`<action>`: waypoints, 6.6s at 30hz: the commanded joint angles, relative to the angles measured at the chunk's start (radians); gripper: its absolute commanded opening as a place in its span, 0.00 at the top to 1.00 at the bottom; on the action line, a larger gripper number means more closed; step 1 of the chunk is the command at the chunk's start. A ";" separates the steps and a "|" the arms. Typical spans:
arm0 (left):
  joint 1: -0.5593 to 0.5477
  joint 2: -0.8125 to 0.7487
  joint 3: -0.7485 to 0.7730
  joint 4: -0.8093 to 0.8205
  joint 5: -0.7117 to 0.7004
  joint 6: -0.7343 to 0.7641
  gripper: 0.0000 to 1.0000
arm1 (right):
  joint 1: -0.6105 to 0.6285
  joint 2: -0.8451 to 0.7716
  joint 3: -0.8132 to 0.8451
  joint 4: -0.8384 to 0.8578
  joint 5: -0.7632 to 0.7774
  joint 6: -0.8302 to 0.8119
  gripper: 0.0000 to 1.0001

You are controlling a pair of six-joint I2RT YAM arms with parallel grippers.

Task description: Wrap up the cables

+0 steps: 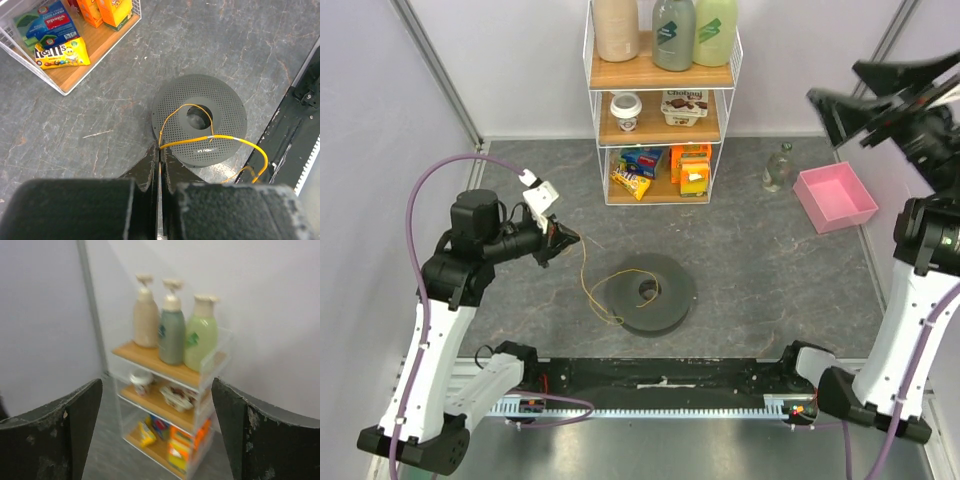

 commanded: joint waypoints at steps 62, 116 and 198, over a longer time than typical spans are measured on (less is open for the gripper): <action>0.224 0.244 0.497 0.406 0.282 -0.510 0.99 | 0.959 0.147 -0.933 0.094 0.168 -0.857 0.09; 0.224 0.332 0.741 0.778 0.360 -0.929 0.98 | 1.194 0.374 -0.989 0.726 0.485 -0.372 0.88; 0.229 0.436 0.016 0.342 -0.502 0.131 0.99 | 0.100 0.265 -0.909 -0.106 0.413 -1.165 1.00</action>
